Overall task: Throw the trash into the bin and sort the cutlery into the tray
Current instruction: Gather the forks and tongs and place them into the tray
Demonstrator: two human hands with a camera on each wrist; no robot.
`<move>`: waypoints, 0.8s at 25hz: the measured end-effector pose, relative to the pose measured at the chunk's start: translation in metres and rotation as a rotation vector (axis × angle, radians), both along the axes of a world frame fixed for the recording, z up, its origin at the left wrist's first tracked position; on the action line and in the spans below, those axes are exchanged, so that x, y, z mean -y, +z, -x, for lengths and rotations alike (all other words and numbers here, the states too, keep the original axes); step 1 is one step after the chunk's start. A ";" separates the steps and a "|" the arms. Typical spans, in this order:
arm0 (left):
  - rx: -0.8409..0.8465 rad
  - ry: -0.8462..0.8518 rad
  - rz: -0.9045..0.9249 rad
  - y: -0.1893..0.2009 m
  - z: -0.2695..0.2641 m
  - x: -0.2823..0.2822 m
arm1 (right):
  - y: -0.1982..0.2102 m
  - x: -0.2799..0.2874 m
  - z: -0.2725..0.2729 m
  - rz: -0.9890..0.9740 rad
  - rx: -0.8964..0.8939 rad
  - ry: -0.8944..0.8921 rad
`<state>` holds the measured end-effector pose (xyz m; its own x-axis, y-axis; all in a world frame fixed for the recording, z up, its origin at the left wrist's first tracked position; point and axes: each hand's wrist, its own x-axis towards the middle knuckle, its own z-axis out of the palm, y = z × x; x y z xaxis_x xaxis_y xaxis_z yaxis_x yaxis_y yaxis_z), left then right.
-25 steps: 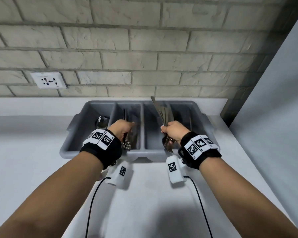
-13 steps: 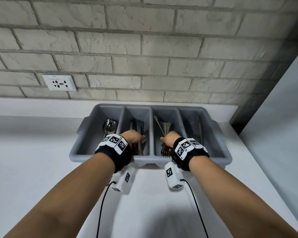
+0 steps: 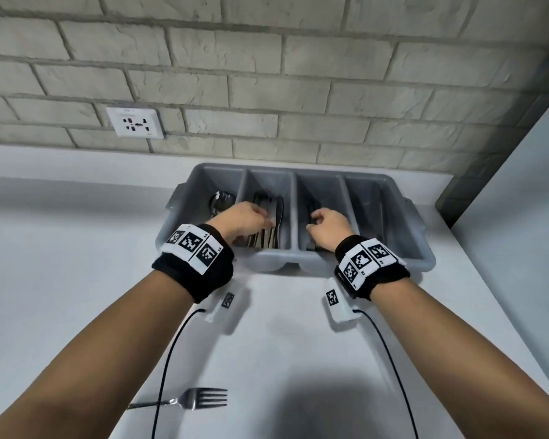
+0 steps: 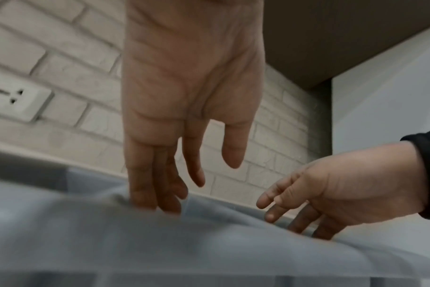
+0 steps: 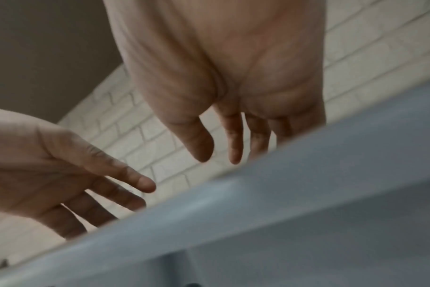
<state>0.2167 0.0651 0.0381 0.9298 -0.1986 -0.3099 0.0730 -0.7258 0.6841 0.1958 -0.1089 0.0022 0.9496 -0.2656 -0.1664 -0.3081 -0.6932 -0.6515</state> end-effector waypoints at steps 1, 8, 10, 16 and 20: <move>-0.009 -0.023 -0.009 0.003 0.009 -0.009 | 0.007 -0.006 0.014 0.030 0.077 0.031; -0.099 -0.012 -0.064 -0.011 0.076 -0.089 | 0.009 -0.067 0.102 0.156 0.033 0.510; -0.122 -0.021 -0.168 -0.027 0.087 -0.110 | -0.002 -0.090 0.114 0.218 -0.105 0.677; -0.002 -0.126 -0.439 -0.072 0.086 -0.142 | -0.034 -0.154 0.148 0.376 -0.283 0.938; 0.067 -0.106 -0.538 -0.090 0.079 -0.149 | -0.049 -0.175 0.159 0.416 -0.289 0.983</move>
